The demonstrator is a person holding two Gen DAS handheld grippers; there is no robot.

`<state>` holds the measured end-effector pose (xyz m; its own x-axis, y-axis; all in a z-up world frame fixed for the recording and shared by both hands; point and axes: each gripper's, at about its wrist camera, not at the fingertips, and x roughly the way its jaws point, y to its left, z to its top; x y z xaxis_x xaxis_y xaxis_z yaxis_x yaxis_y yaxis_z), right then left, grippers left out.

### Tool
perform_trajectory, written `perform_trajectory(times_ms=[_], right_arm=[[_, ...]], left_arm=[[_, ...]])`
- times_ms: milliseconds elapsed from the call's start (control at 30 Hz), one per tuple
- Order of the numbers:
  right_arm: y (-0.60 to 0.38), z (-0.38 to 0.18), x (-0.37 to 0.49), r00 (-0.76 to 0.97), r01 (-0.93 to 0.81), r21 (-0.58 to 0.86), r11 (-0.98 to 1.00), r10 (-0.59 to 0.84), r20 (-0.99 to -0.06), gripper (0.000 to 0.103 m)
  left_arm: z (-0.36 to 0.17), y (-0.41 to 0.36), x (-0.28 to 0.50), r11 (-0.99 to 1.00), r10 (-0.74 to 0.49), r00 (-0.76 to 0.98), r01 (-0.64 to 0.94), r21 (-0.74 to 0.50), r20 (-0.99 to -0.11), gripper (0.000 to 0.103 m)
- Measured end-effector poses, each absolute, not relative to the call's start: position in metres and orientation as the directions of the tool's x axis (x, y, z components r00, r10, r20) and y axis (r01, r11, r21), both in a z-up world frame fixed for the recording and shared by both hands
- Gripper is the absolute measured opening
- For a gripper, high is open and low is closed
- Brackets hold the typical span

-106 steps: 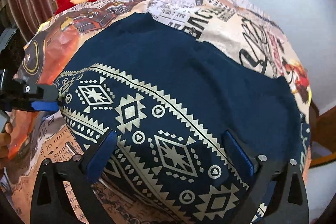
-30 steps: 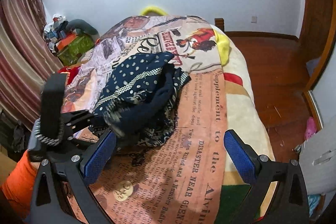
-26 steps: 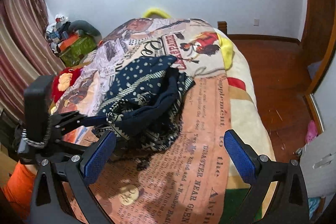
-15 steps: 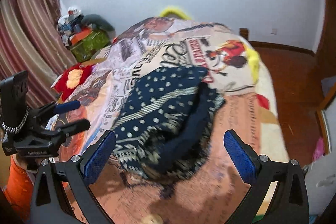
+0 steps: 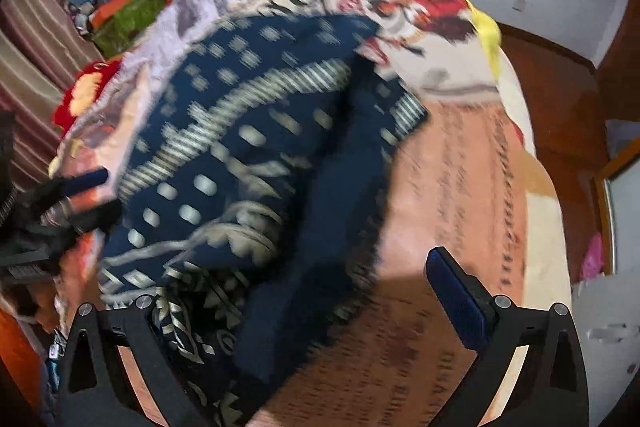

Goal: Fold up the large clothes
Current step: 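Release the bundle and press it flat with both grippers, then grasp the navy bundle edge with the left gripper while the right gripper grasps it too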

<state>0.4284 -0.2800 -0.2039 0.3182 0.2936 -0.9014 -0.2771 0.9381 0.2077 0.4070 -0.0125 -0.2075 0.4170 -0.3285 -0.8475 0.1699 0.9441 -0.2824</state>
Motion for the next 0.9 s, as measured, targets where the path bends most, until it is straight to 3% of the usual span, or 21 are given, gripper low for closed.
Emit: perform_trajectory(times_ms=[200, 600, 800, 900], right_arm=[[-0.315, -0.217, 0.417, 0.269, -0.176, 0.354, 0.919, 0.391, -0.880, 0.103], [-0.310, -0.165, 0.404, 0.363, -0.262, 0.269, 0.927, 0.352, -0.862, 0.103], [-0.294, -0.147, 0.426, 0.422, -0.262, 0.298, 0.918, 0.387, -0.820, 0.103], [-0.289, -0.160, 0.445, 0.392, -0.234, 0.326, 0.916, 0.396, -0.831, 0.103]], left_arm=[[-0.206, -0.011, 0.394, 0.946, -0.320, 0.417, 0.191, -0.262, -0.851, 0.090], [-0.163, -0.012, 0.376, 0.966, -0.191, 0.546, 0.251, -0.058, -0.816, 0.090], [-0.148, -0.008, 0.396, 0.966, -0.228, 0.582, 0.238, -0.105, -0.780, 0.090], [-0.156, -0.001, 0.420, 0.954, -0.297, 0.539, 0.206, -0.218, -0.788, 0.090]])
